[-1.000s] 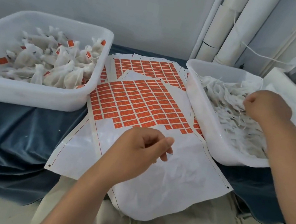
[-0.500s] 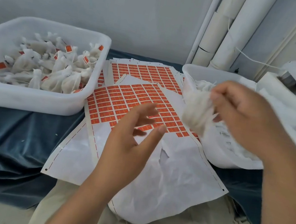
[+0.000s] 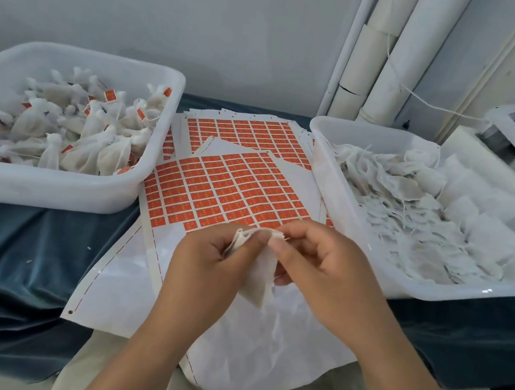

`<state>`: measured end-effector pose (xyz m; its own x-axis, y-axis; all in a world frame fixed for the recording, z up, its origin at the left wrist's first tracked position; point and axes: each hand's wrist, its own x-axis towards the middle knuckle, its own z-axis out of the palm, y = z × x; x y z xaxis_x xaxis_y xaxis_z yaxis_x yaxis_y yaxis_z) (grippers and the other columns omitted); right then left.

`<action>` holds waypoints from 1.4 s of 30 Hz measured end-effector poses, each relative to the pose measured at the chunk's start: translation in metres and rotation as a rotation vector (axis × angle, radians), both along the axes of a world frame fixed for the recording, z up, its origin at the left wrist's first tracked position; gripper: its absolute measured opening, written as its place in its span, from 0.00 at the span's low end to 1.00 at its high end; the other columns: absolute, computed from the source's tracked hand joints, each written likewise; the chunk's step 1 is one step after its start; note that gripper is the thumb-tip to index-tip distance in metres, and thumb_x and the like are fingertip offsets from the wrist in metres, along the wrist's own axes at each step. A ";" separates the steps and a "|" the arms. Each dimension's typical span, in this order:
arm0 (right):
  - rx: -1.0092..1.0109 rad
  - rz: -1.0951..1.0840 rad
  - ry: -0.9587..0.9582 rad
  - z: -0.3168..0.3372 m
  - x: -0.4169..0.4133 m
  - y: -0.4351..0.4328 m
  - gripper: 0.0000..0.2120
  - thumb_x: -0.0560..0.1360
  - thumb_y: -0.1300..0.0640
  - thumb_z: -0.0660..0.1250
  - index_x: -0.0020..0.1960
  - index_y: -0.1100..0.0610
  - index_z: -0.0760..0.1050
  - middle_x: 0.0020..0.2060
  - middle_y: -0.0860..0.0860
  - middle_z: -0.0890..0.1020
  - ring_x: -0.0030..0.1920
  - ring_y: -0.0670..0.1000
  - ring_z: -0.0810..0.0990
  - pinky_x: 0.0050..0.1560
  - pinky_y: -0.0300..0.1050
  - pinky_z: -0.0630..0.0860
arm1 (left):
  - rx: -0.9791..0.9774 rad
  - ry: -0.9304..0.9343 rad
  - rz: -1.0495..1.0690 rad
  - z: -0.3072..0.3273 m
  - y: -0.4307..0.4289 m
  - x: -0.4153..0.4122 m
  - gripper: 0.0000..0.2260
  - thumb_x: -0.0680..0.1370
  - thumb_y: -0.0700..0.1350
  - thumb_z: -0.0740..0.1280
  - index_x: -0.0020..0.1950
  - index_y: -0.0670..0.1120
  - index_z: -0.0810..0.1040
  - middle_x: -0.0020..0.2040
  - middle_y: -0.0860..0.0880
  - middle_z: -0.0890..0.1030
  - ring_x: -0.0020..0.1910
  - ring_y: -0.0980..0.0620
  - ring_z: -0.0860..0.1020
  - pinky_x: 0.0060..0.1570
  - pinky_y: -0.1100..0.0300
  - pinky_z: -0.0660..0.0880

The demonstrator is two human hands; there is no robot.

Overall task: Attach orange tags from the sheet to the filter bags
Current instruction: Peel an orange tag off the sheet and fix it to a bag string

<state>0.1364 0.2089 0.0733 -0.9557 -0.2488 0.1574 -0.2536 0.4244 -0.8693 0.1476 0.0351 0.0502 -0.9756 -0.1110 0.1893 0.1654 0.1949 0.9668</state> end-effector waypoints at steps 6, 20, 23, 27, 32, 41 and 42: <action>0.110 -0.030 0.017 0.005 0.000 0.006 0.07 0.83 0.51 0.67 0.49 0.46 0.83 0.39 0.42 0.87 0.39 0.43 0.87 0.41 0.37 0.82 | -0.055 -0.061 0.051 -0.003 -0.003 -0.006 0.19 0.73 0.68 0.62 0.46 0.54 0.79 0.42 0.60 0.80 0.43 0.60 0.78 0.40 0.62 0.76; 0.091 0.028 0.014 -0.002 0.002 -0.005 0.10 0.85 0.49 0.63 0.47 0.48 0.80 0.38 0.43 0.85 0.38 0.45 0.85 0.42 0.35 0.79 | -0.038 -0.074 -0.067 -0.002 -0.010 -0.008 0.08 0.81 0.58 0.65 0.49 0.59 0.83 0.44 0.61 0.83 0.47 0.61 0.81 0.43 0.63 0.76; 0.070 0.035 0.009 -0.004 0.002 -0.005 0.11 0.85 0.49 0.62 0.47 0.49 0.79 0.38 0.44 0.85 0.39 0.45 0.85 0.42 0.35 0.79 | -0.010 -0.071 -0.089 0.003 -0.009 -0.005 0.13 0.77 0.63 0.59 0.47 0.64 0.84 0.45 0.62 0.84 0.49 0.62 0.81 0.44 0.62 0.75; -0.047 -0.001 0.009 -0.005 0.001 -0.005 0.10 0.84 0.51 0.64 0.46 0.50 0.79 0.38 0.45 0.85 0.38 0.47 0.86 0.40 0.36 0.79 | 0.056 -0.081 -0.055 0.008 -0.007 -0.003 0.12 0.80 0.63 0.58 0.46 0.69 0.81 0.46 0.64 0.83 0.48 0.67 0.79 0.44 0.61 0.74; -0.224 -0.022 0.008 -0.004 0.005 -0.009 0.09 0.79 0.54 0.66 0.41 0.51 0.80 0.33 0.49 0.85 0.33 0.47 0.83 0.37 0.35 0.78 | 0.144 -0.040 0.063 -0.001 0.001 -0.003 0.11 0.84 0.58 0.60 0.53 0.64 0.82 0.51 0.66 0.82 0.52 0.66 0.79 0.48 0.60 0.76; -0.074 0.005 0.044 -0.002 0.009 -0.013 0.08 0.85 0.50 0.63 0.54 0.46 0.82 0.46 0.40 0.85 0.51 0.45 0.85 0.51 0.37 0.80 | 0.042 0.079 -0.299 -0.006 0.017 0.006 0.15 0.85 0.59 0.57 0.63 0.56 0.79 0.55 0.54 0.84 0.58 0.49 0.83 0.57 0.57 0.81; -0.070 0.017 0.032 -0.002 0.009 -0.012 0.09 0.85 0.50 0.63 0.55 0.45 0.82 0.47 0.40 0.85 0.52 0.44 0.84 0.51 0.36 0.80 | 0.031 0.077 -0.311 -0.007 0.016 0.005 0.15 0.85 0.58 0.57 0.63 0.54 0.79 0.54 0.54 0.84 0.58 0.49 0.83 0.57 0.57 0.81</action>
<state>0.1451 0.1968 0.0716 -0.9456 -0.2525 0.2053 -0.2884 0.3578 -0.8881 0.1527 0.0514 0.0435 -0.9468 0.1830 0.2649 0.2851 0.0946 0.9538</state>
